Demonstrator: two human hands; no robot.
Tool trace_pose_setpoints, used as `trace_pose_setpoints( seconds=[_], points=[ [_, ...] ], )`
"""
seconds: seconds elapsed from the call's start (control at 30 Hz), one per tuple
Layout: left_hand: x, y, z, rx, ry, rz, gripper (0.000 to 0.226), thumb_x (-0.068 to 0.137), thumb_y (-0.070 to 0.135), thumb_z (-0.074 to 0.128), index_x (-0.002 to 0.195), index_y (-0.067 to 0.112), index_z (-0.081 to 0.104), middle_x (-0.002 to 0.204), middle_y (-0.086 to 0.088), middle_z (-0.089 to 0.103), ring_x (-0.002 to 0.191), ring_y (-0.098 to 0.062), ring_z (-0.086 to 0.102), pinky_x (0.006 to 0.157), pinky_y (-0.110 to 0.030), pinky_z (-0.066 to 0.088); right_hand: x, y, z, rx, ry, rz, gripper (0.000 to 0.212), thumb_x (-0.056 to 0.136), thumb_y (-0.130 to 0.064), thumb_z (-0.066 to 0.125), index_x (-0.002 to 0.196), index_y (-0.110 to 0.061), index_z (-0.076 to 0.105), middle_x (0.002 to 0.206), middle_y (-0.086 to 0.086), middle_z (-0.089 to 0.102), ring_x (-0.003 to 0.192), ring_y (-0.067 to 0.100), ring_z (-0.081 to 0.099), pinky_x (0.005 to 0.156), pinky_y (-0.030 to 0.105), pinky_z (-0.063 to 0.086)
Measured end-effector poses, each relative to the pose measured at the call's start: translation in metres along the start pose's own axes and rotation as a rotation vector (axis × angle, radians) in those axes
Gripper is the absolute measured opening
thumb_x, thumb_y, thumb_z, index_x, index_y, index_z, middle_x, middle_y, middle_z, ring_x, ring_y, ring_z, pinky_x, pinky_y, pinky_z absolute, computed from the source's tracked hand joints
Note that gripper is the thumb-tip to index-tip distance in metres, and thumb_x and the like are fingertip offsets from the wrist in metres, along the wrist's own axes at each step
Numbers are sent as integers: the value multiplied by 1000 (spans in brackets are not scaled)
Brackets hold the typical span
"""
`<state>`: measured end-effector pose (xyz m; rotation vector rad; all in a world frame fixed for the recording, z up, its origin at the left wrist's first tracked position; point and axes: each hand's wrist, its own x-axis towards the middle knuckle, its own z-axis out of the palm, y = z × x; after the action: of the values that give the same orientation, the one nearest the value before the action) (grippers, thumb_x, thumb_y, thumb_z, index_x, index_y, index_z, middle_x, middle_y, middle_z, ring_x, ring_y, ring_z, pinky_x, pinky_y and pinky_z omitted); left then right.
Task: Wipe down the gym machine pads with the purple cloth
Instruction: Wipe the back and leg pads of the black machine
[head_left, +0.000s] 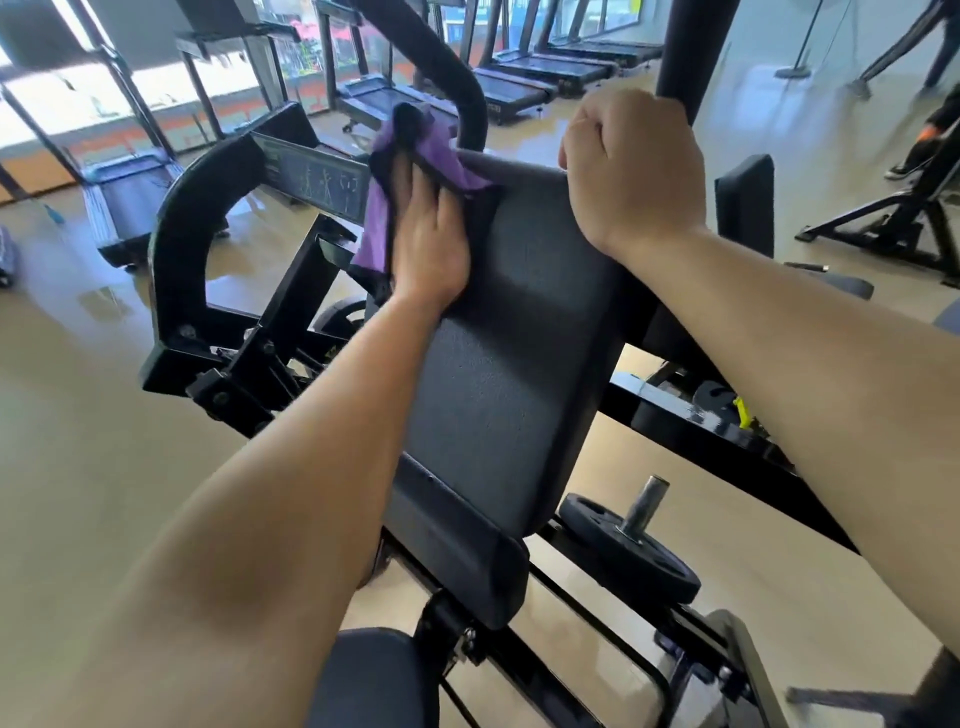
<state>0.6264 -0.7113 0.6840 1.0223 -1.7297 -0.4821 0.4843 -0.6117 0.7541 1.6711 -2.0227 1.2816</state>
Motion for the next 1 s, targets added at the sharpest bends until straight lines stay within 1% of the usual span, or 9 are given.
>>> trace_pose_setpoints(
  seconds=[0.17, 0.23, 0.33, 0.47, 0.53, 0.63, 0.73, 0.83, 1.0],
  points=[
    [45, 0, -9, 93, 88, -448, 55, 104, 42, 22, 153, 22, 34, 152, -6, 41, 139, -30, 38, 113, -43, 28, -1, -1, -2, 26, 7, 26, 36, 91, -25, 35, 79, -10, 65, 76, 4, 66, 75, 26, 61, 76, 44, 54],
    [34, 10, -6, 162, 63, -394, 53, 104, 41, 23, 152, 22, 36, 156, -6, 34, 142, -30, 32, 116, -45, 23, -1, -2, -3, 35, 15, 26, 36, 91, -25, 35, 79, -9, 65, 77, 4, 66, 74, 26, 61, 76, 44, 54],
    [9, 23, 4, 232, 20, -192, 56, 102, 38, 28, 155, 22, 32, 167, 1, 9, 154, -23, 4, 123, -48, 3, -5, -3, -4, 73, 65, 9, 32, 93, -25, 36, 86, -11, 65, 92, 1, 67, 83, 22, 61, 80, 39, 51],
    [-26, 57, 21, 198, -26, 70, 55, 95, 29, 34, 148, 23, 42, 160, 7, 29, 154, -20, 3, 123, -52, 3, -9, -7, -6, 134, 95, -83, 38, 96, -28, 38, 117, -17, 67, 120, -2, 66, 107, 15, 60, 93, 34, 46],
    [-49, 70, 27, 178, -44, 193, 63, 86, 26, 33, 148, 20, 42, 157, 5, 36, 153, -22, 8, 122, -54, 6, -8, -5, -7, 177, 87, -105, 41, 97, -29, 37, 116, -14, 70, 116, 0, 71, 107, 15, 62, 94, 34, 48],
    [-88, 68, 31, 135, -72, 293, 83, 74, 25, 37, 156, 17, 23, 164, -1, 24, 154, -25, 6, 123, -52, 5, -7, -4, -7, 217, 39, -120, 46, 93, -32, 34, 99, -9, 73, 98, 6, 75, 94, 20, 65, 86, 40, 50],
    [-127, 50, 30, 127, -109, 253, 92, 71, 31, 40, 157, 28, 8, 167, 3, 10, 155, -20, -1, 124, -43, 0, -7, -6, -4, -27, 60, -209, 47, 93, -34, 31, 100, -14, 73, 100, 5, 74, 96, 26, 65, 81, 41, 52],
    [-146, 30, 26, 113, -105, 152, 95, 69, 34, 37, 159, 19, 10, 168, 7, 7, 155, -15, -2, 124, -39, -3, -11, -7, 2, -360, 93, -331, 46, 93, -33, 30, 107, -14, 69, 99, 9, 68, 96, 33, 61, 70, 40, 49],
    [-122, -5, 11, 31, -5, -65, 94, 71, 31, 41, 160, 21, 12, 166, 15, 7, 153, -8, 0, 125, -36, -1, -14, -8, 6, -533, 36, -426, 34, 93, -29, 39, 95, -5, 63, 87, 16, 63, 74, 35, 53, 60, 37, 32]
  ],
)
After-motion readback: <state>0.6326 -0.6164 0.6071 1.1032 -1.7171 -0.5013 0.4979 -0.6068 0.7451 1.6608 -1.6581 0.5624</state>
